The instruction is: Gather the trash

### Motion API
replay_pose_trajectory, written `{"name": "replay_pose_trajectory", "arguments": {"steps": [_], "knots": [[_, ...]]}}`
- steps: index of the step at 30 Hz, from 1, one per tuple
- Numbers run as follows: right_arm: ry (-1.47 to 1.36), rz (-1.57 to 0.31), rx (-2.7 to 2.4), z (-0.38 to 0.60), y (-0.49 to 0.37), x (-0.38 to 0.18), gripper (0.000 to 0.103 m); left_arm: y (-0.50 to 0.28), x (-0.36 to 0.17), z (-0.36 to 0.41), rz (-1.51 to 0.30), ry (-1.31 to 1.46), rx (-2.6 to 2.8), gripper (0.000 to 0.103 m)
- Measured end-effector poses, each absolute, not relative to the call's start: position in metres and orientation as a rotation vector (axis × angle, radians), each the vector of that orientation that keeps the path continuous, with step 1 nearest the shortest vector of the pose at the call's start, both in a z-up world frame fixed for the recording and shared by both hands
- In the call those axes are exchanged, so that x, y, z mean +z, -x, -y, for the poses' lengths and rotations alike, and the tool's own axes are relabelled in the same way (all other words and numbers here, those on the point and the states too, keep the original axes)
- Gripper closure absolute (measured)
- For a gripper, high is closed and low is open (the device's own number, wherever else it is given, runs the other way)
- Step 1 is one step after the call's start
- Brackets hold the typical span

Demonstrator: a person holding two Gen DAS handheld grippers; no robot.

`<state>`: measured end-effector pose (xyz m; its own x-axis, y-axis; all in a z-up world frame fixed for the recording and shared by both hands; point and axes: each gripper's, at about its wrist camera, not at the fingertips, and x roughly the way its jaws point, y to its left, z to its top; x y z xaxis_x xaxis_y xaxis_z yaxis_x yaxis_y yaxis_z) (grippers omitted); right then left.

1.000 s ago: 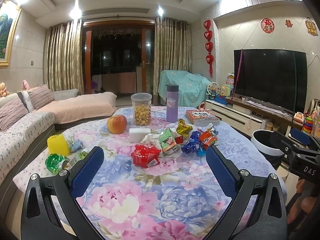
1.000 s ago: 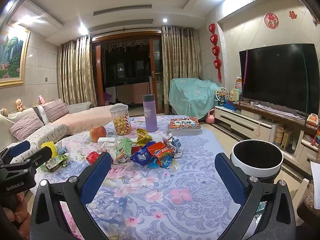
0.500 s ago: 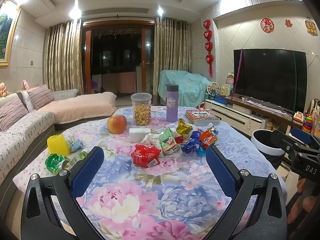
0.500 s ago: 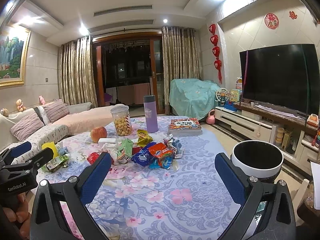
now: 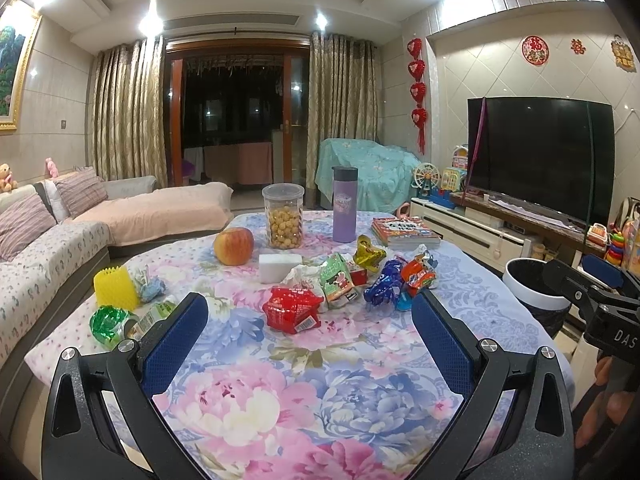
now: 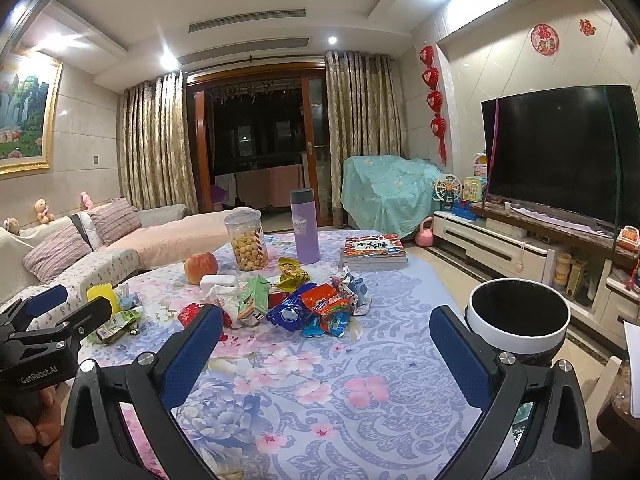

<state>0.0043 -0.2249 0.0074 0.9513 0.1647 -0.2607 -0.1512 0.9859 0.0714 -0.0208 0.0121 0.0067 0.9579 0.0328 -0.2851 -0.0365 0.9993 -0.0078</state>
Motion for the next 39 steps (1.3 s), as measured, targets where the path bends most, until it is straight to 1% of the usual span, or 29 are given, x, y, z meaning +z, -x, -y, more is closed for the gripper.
{"name": "replay_pose_trajectory", "arguments": {"steps": [14,23,29,39], "knots": [[-0.053,-0.28,0.17,0.223,-0.009,0.003,0.0,0.007,-0.003,-0.017,-0.332,0.016,0.04,0.0],[-0.104,-0.347,0.204,0.226,-0.034,-0.009,0.0,-0.016,-0.02,-0.027,-0.399,0.032,0.048,0.0],[-0.122,-0.411,0.231,0.221,-0.055,-0.016,0.0,-0.047,-0.037,-0.04,-0.495,0.062,0.048,0.0],[-0.168,-0.542,0.323,0.187,-0.118,-0.039,0.001,-0.111,-0.07,-0.076,-0.635,0.113,0.036,0.0]]}}
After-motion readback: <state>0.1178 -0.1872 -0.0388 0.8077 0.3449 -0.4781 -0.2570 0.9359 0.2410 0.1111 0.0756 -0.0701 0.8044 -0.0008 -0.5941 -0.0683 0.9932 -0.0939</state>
